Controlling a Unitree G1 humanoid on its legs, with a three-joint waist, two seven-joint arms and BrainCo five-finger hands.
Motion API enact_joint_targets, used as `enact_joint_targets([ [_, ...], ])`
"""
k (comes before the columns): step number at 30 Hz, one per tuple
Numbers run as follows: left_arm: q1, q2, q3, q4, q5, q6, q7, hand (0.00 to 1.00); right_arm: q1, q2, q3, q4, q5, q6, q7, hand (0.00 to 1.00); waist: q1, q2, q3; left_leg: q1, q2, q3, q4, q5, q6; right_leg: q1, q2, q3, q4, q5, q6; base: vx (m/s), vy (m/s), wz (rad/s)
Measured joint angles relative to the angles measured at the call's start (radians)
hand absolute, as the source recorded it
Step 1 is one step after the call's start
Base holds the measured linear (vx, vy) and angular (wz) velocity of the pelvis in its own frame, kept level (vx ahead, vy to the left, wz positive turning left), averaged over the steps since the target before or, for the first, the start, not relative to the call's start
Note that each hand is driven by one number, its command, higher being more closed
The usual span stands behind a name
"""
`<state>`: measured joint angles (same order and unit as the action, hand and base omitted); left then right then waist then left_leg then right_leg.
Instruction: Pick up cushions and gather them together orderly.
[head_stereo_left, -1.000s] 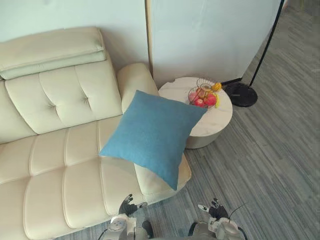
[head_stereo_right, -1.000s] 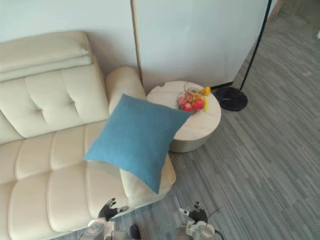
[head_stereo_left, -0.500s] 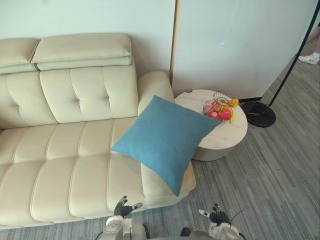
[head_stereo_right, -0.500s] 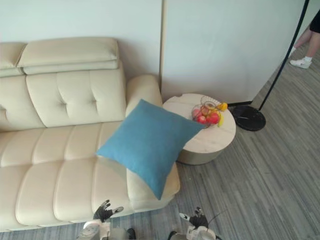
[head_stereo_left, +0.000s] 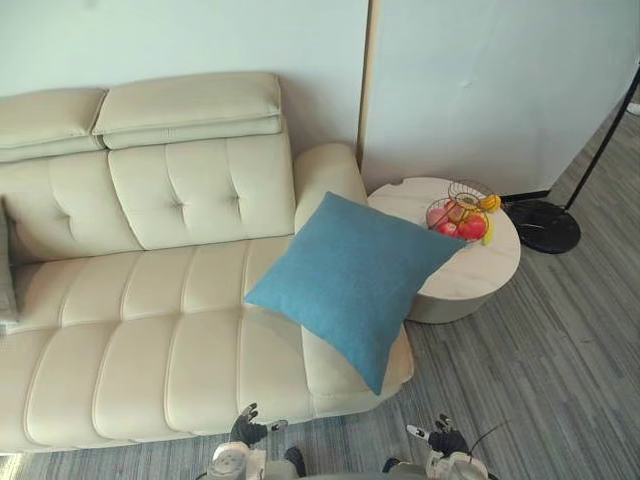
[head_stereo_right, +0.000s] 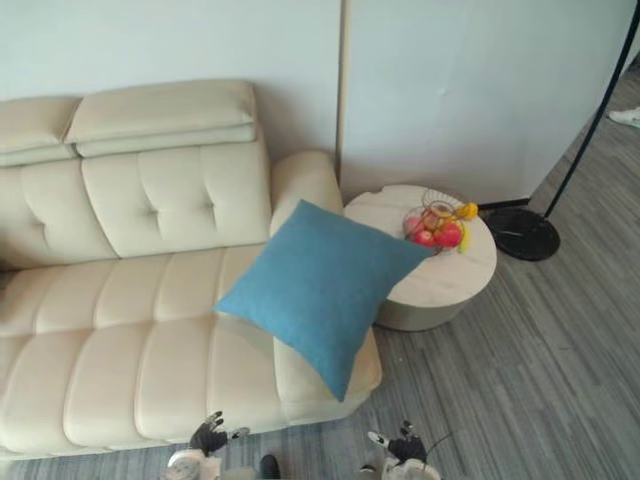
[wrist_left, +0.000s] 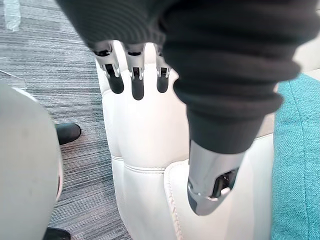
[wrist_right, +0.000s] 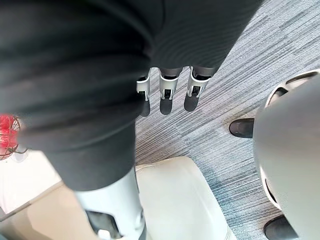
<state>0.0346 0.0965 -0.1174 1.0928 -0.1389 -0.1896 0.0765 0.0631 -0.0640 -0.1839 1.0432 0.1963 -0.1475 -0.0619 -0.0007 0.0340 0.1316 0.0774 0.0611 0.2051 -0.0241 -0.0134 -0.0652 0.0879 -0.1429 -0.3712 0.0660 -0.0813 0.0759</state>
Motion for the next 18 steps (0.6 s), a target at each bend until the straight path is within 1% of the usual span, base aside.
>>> enact_joint_targets([
  [4,0.006,0.005,0.003,-0.003,-0.010,-0.001,0.007,0.00,0.000,0.001,0.000,-0.007,0.003,0.000,-0.006,0.00,0.000,-0.006,-0.004,0.010,0.006,0.001,-0.018,0.006,-0.005,0.001,0.009,0.007,-0.009,0.004,-0.005,-0.02,-0.019,-0.06],
  [5,0.013,0.007,0.018,-0.018,-0.024,0.000,0.010,0.00,0.004,0.003,0.000,-0.022,0.005,0.000,-0.013,0.00,-0.001,-0.009,-0.008,0.013,0.007,0.001,-0.029,0.010,-0.009,0.000,0.013,0.008,-0.015,0.006,-0.006,0.02,-0.012,-0.05],
  [8,0.033,0.026,0.099,-0.157,-0.055,-0.002,0.024,0.00,0.042,0.002,0.001,-0.212,0.013,-0.002,-0.026,0.00,-0.001,-0.021,-0.010,0.008,0.013,0.003,-0.045,0.018,-0.011,-0.003,0.022,0.010,-0.028,0.014,-0.009,0.04,-0.017,-0.04],
  [9,0.038,0.052,0.127,-0.223,-0.061,-0.004,0.031,0.00,0.049,-0.006,0.002,-0.304,0.012,-0.008,-0.028,0.00,-0.002,-0.025,-0.013,0.009,0.015,0.004,-0.046,0.018,-0.011,-0.003,0.024,0.012,-0.032,0.015,-0.010,0.05,-0.019,-0.04],
  [10,0.038,0.067,0.144,-0.261,-0.062,-0.006,0.037,0.00,0.051,-0.015,0.005,-0.353,0.011,-0.013,-0.028,0.00,-0.003,-0.027,-0.014,0.010,0.015,0.005,-0.047,0.018,-0.012,-0.004,0.026,0.012,-0.035,0.015,-0.010,0.03,-0.016,-0.05],
  [11,0.036,0.090,0.167,-0.313,-0.062,-0.014,0.042,0.00,0.054,-0.029,0.013,-0.421,0.011,-0.021,-0.028,0.00,-0.004,-0.029,-0.015,0.010,0.016,0.006,-0.050,0.018,-0.012,-0.007,0.028,0.013,-0.037,0.015,-0.010,0.03,-0.012,-0.07],
  [12,0.032,0.116,0.196,-0.374,-0.062,-0.032,0.056,0.00,0.053,-0.045,0.025,-0.501,0.007,-0.038,-0.027,0.00,-0.004,-0.030,-0.016,0.010,0.017,0.009,-0.059,0.019,-0.013,-0.013,0.030,0.018,-0.038,0.015,-0.010,0.04,-0.007,-0.09],
  [14,0.017,0.143,0.225,-0.420,-0.061,-0.046,0.073,0.00,0.045,-0.062,0.032,-0.566,-0.001,-0.052,-0.024,0.00,-0.004,-0.032,-0.019,0.007,0.017,0.014,-0.063,0.019,-0.014,-0.018,0.031,0.023,-0.040,0.015,-0.010,0.06,0.002,-0.09],
  [16,-0.012,0.164,0.252,-0.470,-0.061,-0.048,0.096,0.00,0.022,-0.062,0.038,-0.606,-0.001,-0.058,-0.023,0.00,-0.004,-0.037,-0.022,-0.002,0.015,0.015,-0.065,0.019,-0.013,-0.018,0.032,0.023,-0.057,0.022,-0.011,0.09,0.005,-0.04],
  [18,-0.029,0.166,0.258,-0.491,-0.061,-0.048,0.101,0.00,0.010,-0.062,0.045,-0.609,-0.001,-0.058,-0.022,0.00,-0.001,-0.039,-0.023,-0.007,0.014,0.015,-0.065,0.019,-0.013,-0.017,0.034,0.023,-0.071,0.030,-0.013,0.06,0.007,-0.04],
])
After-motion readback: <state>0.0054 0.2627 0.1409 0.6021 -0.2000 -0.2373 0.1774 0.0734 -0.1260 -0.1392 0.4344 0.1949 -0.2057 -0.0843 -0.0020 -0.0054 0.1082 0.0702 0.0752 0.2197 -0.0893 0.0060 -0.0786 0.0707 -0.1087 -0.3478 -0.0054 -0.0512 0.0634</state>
